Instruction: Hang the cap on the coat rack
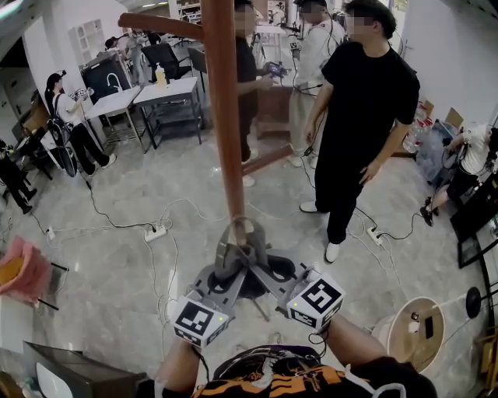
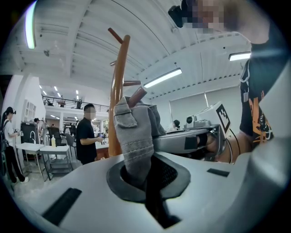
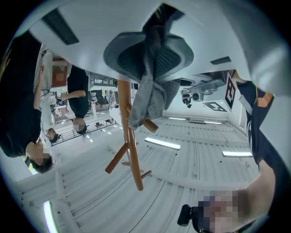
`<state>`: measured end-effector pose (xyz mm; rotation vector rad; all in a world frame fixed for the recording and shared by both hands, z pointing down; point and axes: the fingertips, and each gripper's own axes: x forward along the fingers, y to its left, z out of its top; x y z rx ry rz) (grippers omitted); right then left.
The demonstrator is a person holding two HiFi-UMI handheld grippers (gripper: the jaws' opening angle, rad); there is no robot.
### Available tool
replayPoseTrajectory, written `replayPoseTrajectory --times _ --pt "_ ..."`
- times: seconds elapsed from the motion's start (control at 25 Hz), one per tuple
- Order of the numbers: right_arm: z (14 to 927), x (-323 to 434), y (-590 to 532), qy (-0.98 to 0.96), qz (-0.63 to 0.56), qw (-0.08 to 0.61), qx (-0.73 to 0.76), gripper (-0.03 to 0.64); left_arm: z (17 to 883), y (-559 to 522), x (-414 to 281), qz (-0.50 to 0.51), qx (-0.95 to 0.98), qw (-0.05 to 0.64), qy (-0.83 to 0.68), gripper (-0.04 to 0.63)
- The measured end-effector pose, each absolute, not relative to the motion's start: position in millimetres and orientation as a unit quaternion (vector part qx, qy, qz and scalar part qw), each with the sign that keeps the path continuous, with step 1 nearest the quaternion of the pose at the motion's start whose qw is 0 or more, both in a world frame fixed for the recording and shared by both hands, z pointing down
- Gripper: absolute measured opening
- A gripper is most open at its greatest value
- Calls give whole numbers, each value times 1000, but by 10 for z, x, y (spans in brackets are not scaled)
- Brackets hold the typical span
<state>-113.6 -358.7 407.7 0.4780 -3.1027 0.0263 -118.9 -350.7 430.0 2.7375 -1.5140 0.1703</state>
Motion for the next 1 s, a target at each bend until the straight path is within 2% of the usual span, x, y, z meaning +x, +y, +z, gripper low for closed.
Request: replayPoseTrajectory --times 1.0 --pt "4540 -1435 -4107 -982 17 38 186 69 4770 -4011 -1495 60 872 4 -487 29"
